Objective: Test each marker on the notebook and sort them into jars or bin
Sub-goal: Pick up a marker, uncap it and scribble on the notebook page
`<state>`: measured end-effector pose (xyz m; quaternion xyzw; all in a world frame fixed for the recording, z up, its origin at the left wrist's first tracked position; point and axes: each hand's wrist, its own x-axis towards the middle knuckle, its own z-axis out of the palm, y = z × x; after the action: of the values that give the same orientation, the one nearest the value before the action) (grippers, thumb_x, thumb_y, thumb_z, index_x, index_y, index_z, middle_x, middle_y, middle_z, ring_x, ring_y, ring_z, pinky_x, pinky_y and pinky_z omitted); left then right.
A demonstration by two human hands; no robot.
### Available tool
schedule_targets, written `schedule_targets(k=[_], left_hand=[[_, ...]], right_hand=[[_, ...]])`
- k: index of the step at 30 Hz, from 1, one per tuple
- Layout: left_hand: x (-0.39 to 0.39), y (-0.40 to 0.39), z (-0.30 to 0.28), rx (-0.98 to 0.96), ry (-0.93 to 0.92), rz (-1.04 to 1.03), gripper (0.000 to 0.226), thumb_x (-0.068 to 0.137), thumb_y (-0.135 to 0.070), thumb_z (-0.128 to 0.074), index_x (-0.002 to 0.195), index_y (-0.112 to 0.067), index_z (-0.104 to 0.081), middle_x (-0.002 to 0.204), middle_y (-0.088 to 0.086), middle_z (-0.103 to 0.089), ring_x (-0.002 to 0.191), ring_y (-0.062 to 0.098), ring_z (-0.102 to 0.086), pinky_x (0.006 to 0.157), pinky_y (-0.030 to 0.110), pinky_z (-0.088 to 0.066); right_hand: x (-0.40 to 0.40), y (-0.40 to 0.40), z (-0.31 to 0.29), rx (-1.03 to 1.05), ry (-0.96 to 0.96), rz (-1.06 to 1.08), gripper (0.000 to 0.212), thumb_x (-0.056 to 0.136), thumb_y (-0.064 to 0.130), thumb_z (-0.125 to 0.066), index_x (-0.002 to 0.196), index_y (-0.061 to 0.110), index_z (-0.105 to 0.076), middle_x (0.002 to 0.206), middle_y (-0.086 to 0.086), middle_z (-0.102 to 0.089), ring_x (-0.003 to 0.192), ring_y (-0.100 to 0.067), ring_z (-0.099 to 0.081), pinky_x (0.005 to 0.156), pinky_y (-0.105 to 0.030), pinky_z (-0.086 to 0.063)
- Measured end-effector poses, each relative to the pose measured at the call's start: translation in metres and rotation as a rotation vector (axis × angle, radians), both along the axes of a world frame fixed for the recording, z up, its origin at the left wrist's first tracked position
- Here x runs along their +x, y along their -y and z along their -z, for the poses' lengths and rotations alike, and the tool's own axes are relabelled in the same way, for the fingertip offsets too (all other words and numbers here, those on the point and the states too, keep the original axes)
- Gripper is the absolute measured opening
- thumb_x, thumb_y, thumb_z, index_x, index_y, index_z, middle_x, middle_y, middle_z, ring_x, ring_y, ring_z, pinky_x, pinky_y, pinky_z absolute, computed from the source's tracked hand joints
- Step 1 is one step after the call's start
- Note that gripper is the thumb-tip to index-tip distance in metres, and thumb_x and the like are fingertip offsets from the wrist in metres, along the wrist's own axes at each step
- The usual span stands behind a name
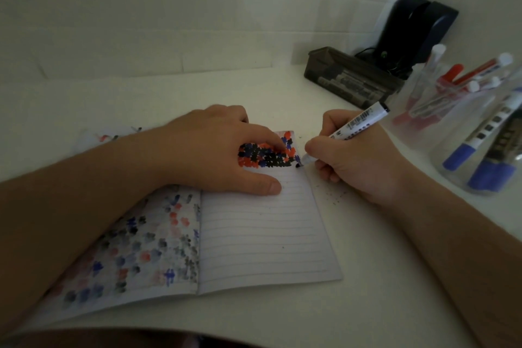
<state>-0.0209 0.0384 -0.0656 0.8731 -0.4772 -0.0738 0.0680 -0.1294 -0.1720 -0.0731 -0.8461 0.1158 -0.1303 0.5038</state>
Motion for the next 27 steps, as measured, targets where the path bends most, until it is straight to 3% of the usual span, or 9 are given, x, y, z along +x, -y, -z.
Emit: schedule_targets(k=[2,3,6,10,12,14,17,22,27], left_hand=[[-0.001,0.000,0.002,-0.095,-0.025,-0.010,0.059,0.085,-0.079,-0.043,0.141,-0.066,-0.028,0.103,-0.020,-0.043,0.100,0.009,-0.046,0.082,0.034,-0.042],[0.000,-0.001,0.003,-0.173,-0.058,-0.013,0.049,0.096,-0.058,-0.047,0.142,-0.062,-0.031,0.103,-0.017,-0.047,0.099,0.009,-0.048,0.084,0.035,-0.044],[0.003,-0.004,0.002,-0.340,-0.123,-0.032,0.062,0.103,-0.005,-0.044,0.145,-0.049,-0.032,0.107,-0.015,-0.061,0.097,0.003,-0.058,0.088,0.031,-0.052],[0.005,-0.008,0.001,-0.426,-0.228,-0.039,0.054,0.104,-0.013,-0.054,0.142,-0.043,-0.030,0.113,-0.026,-0.070,0.096,-0.007,-0.064,0.077,0.008,-0.046],[0.005,-0.008,0.002,-0.446,-0.258,-0.031,0.050,0.103,-0.016,-0.059,0.138,-0.042,-0.033,0.113,-0.030,-0.070,0.096,-0.011,-0.063,0.076,0.004,-0.044],[0.003,-0.007,0.000,-0.455,-0.267,-0.027,0.049,0.102,-0.017,-0.061,0.134,-0.042,-0.034,0.113,-0.032,-0.070,0.097,-0.010,-0.064,0.080,0.008,-0.045],[0.001,-0.007,-0.001,-0.451,-0.256,-0.026,0.049,0.101,-0.017,-0.063,0.129,-0.045,-0.034,0.115,-0.032,-0.070,0.098,-0.012,-0.064,0.082,0.010,-0.043],[-0.001,-0.006,-0.002,-0.443,-0.230,-0.014,0.043,0.100,-0.022,-0.064,0.125,-0.044,-0.038,0.125,-0.025,-0.068,0.097,-0.013,-0.063,0.076,0.001,-0.043],[-0.001,-0.008,-0.007,-0.567,-0.323,0.000,0.021,0.102,-0.025,-0.059,0.115,-0.039,-0.050,0.097,-0.027,-0.075,0.072,0.000,-0.068,0.068,0.013,-0.052]], right_hand=[[0.000,0.001,0.000,0.038,0.020,-0.014,0.025,0.085,0.001,-0.070,0.071,0.001,-0.050,0.058,-0.014,-0.060,0.048,-0.020,-0.053,0.047,-0.029,-0.045],[0.000,0.002,-0.001,0.093,0.051,-0.035,0.024,0.086,0.001,-0.072,0.072,0.004,-0.053,0.057,-0.011,-0.057,0.047,-0.020,-0.048,0.045,-0.028,-0.041],[-0.003,0.009,-0.003,0.379,0.156,-0.167,0.026,0.083,0.008,-0.082,0.079,0.013,-0.057,0.062,-0.003,-0.054,0.046,-0.015,-0.036,0.039,-0.023,-0.030],[-0.007,0.013,-0.007,0.565,0.178,-0.299,0.013,0.086,0.022,-0.079,0.088,0.015,-0.068,0.067,-0.003,-0.057,0.052,-0.016,-0.040,0.044,-0.023,-0.027],[-0.008,0.011,-0.007,0.599,0.155,-0.308,0.016,0.095,0.025,-0.063,0.093,0.013,-0.074,0.071,-0.007,-0.060,0.055,-0.018,-0.044,0.045,-0.023,-0.029],[-0.008,0.010,-0.007,0.650,0.123,-0.323,0.038,0.092,0.025,-0.043,0.101,0.009,-0.076,0.075,-0.009,-0.065,0.058,-0.019,-0.047,0.045,-0.021,-0.034],[-0.007,0.010,-0.007,0.657,0.095,-0.332,0.048,0.090,0.025,-0.035,0.108,0.005,-0.075,0.080,-0.011,-0.069,0.060,-0.020,-0.048,0.045,-0.020,-0.035],[-0.003,0.006,-0.004,0.575,0.036,-0.300,0.042,0.093,0.022,-0.039,0.107,0.006,-0.076,0.082,-0.013,-0.070,0.058,-0.021,-0.047,0.045,-0.025,-0.027],[-0.005,0.008,-0.010,0.561,0.086,-0.214,0.027,0.102,0.013,-0.047,0.091,0.015,-0.072,0.070,-0.011,-0.065,0.052,-0.021,-0.047,0.041,-0.021,-0.032]])
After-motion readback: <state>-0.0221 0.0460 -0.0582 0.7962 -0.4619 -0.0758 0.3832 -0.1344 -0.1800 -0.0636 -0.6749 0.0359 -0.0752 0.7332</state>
